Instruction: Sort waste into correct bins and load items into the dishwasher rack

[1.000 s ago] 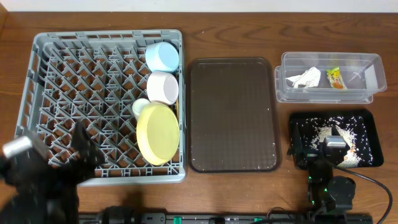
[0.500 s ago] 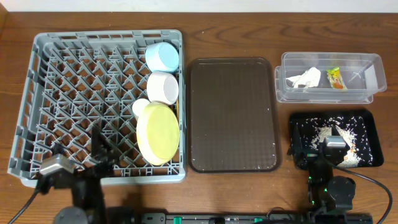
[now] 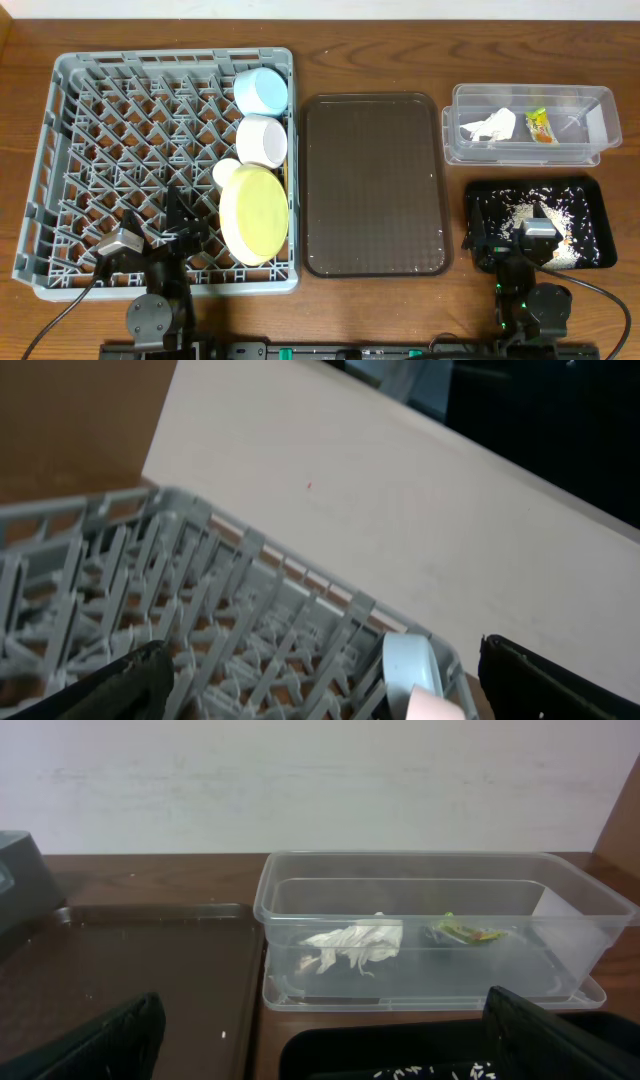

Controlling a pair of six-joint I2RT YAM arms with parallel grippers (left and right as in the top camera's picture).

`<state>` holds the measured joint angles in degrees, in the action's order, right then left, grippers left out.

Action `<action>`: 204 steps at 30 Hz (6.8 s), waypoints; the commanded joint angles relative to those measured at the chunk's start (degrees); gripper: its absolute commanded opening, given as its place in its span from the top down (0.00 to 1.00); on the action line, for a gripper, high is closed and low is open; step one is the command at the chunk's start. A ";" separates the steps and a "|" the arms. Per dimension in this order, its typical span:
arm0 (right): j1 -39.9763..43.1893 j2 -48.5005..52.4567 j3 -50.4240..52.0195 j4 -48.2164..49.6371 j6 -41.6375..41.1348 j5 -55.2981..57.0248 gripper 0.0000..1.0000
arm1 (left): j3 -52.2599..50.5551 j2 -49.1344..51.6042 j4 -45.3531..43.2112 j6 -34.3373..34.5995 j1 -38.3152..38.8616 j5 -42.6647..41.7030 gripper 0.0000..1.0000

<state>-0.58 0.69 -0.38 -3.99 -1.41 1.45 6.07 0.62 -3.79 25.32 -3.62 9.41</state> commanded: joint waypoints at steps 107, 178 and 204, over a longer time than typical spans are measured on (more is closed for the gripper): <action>0.42 -0.37 0.07 -0.22 0.85 -0.11 0.01 | -5.84 -0.52 -10.23 -29.35 1.29 -4.46 0.02; 0.42 -0.37 0.07 -0.22 0.85 -0.13 0.01 | -5.79 0.42 7.61 -29.38 1.29 -4.46 0.02; 0.42 -0.37 0.07 -0.22 0.85 -0.13 0.01 | -5.79 0.42 7.61 -29.38 1.29 -4.46 0.02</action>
<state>-0.58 0.69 -0.38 -3.99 -1.39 1.43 1.85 0.93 2.35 -3.27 -2.46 4.86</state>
